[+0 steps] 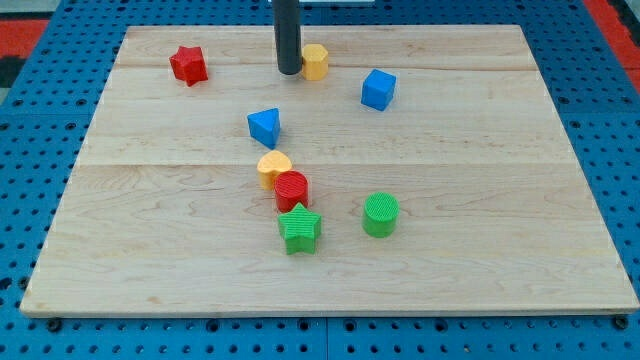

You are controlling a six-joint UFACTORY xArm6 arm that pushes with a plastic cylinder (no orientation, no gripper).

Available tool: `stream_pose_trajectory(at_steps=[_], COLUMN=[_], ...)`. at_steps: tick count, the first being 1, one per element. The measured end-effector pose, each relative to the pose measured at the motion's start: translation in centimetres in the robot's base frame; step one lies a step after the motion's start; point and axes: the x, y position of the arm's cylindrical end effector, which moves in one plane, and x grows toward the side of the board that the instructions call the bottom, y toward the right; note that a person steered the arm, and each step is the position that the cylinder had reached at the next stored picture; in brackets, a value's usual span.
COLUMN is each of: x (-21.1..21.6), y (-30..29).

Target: Move the green circle towards the top right of the board

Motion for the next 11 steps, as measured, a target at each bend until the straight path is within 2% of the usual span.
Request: stream_pose_trajectory(at_steps=[1, 2, 3, 4, 6, 7, 8, 9, 10, 11], x=[0.0, 4.1, 16.1, 17.6, 17.6, 25.4, 28.0, 28.0, 23.5, 18.8], y=[2.0, 1.9, 1.9, 5.1, 6.0, 6.8, 7.2, 7.5, 11.3, 17.6])
